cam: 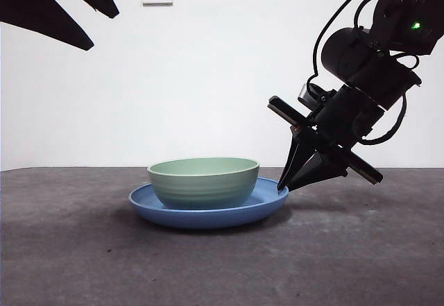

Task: Place the green bowl on the blue plate

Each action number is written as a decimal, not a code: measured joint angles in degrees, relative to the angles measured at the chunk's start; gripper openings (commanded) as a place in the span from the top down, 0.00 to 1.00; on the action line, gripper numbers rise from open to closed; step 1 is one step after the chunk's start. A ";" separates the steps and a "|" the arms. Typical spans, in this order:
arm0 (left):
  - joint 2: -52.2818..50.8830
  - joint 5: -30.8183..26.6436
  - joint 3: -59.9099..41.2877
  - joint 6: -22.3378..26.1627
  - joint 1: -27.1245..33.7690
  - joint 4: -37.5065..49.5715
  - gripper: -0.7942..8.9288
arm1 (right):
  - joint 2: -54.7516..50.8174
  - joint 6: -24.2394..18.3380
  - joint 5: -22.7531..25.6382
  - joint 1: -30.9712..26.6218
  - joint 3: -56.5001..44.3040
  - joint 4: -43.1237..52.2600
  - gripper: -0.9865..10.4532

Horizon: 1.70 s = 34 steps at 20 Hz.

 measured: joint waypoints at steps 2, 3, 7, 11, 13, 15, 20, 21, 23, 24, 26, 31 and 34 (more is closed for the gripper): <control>0.00 0.00 0.00 0.00 0.00 0.00 0.66 | 0.15 -0.07 0.42 0.02 0.00 -0.28 0.90; 0.00 0.00 0.00 0.00 0.00 -0.02 0.66 | 0.26 -0.22 0.90 0.04 0.00 -0.85 0.90; 0.00 -0.02 0.00 0.00 0.00 0.00 0.66 | 0.37 -1.01 1.22 0.07 0.09 -2.38 0.72; 0.00 0.00 0.00 0.00 0.00 -0.02 0.66 | -0.02 -1.70 2.03 0.07 0.09 -2.73 0.71; 0.00 -0.02 0.00 0.00 0.00 -0.02 0.66 | -2.47 -2.21 4.07 0.04 0.09 -3.10 0.71; 0.00 0.00 0.00 0.00 0.00 -0.02 0.66 | -8.00 -3.65 5.22 -0.20 0.09 -3.74 0.71; 0.00 -0.02 0.00 0.00 0.00 -0.02 0.66 | -23.56 -10.73 5.79 -0.31 0.17 -12.33 0.71; 0.00 -0.02 0.00 0.00 0.00 -0.02 0.66 | -27.04 -12.68 5.81 -0.15 0.17 -15.08 0.71; 0.00 -0.02 0.00 0.00 0.00 -0.02 0.66 | -33.00 -16.44 5.79 0.52 0.20 -20.87 0.71; 0.00 0.00 0.00 0.00 0.00 -0.02 0.66 | -35.30 -18.32 5.79 0.92 0.20 -24.04 0.71; 0.00 0.00 0.00 0.00 0.00 -0.02 0.66 | -38.10 -20.92 5.77 1.66 0.20 -29.46 0.71; 0.00 0.00 0.00 0.00 0.00 -0.11 0.66 | -45.20 -24.24 5.68 4.46 -3.93 -33.57 0.71; 0.00 -0.02 0.00 0.00 0.00 -0.11 0.66 | -50.95 -24.72 5.60 6.64 -9.22 -33.73 0.71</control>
